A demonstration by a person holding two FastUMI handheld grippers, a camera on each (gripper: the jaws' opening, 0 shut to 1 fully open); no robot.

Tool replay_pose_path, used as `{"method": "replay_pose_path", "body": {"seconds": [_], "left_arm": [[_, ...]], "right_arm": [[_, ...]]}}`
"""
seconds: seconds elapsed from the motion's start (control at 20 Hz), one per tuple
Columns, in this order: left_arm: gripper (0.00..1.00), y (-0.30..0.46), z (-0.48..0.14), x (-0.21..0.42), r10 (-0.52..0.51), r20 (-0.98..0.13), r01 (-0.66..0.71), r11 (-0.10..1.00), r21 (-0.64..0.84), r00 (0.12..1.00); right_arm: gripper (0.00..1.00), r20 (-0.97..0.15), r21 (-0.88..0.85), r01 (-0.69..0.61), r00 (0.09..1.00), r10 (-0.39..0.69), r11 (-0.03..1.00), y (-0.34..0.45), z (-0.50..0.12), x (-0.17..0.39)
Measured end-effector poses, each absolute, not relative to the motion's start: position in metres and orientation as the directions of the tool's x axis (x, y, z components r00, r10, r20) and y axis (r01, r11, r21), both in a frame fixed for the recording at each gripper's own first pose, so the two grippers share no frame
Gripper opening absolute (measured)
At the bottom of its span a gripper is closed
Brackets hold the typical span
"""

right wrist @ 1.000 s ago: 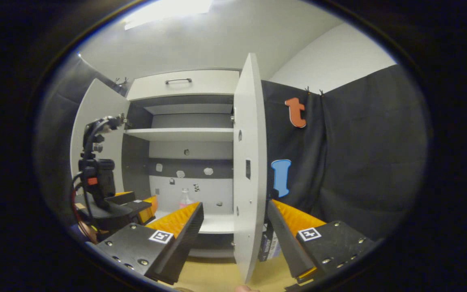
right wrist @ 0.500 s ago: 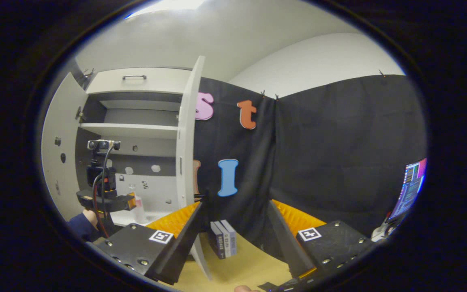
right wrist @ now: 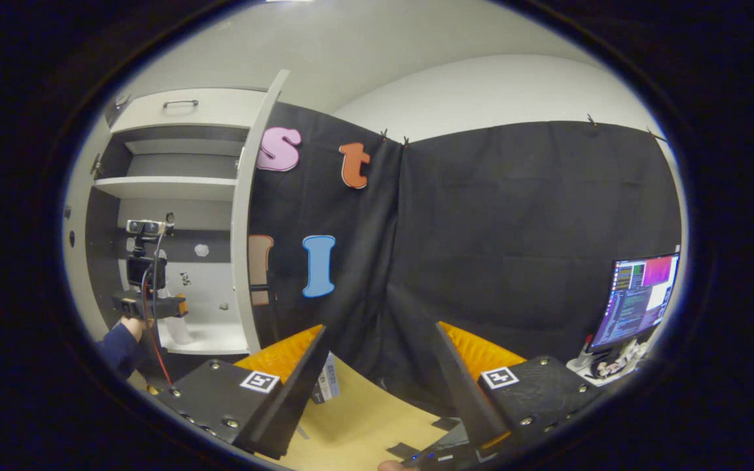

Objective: Grasp the bottle in the cabinet with the left hand and place it on the coaster, then close the right door with the right hand and the left door with the left hand.

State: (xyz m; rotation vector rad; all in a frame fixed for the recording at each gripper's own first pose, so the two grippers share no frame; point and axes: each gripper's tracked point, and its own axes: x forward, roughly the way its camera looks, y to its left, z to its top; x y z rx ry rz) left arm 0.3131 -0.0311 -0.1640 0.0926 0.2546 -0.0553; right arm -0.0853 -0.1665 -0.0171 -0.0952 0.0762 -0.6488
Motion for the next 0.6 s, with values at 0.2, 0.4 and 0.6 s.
{"method": "replay_pose_path", "body": {"seconds": [0.2,0.4,0.6], "left_arm": [[0.79,-0.033,-0.167,0.311,-0.068,-0.278,0.091,0.993,0.071,0.958],[0.79,-0.038,-0.163,0.297,-0.105,-0.288,0.121,0.992,0.038,0.952],[0.79,-0.046,-0.150,0.268,-0.181,-0.265,0.186,0.983,-0.005,0.947]], "right_arm": [[0.96,-0.072,-0.108,0.570,0.813,-0.578,0.815,-0.156,-0.031,-0.073],[0.96,-0.063,-0.111,0.538,0.835,-0.546,0.836,-0.146,-0.030,-0.067],[0.94,-0.043,-0.093,0.520,0.850,-0.525,0.849,-0.142,-0.026,-0.070]]}}
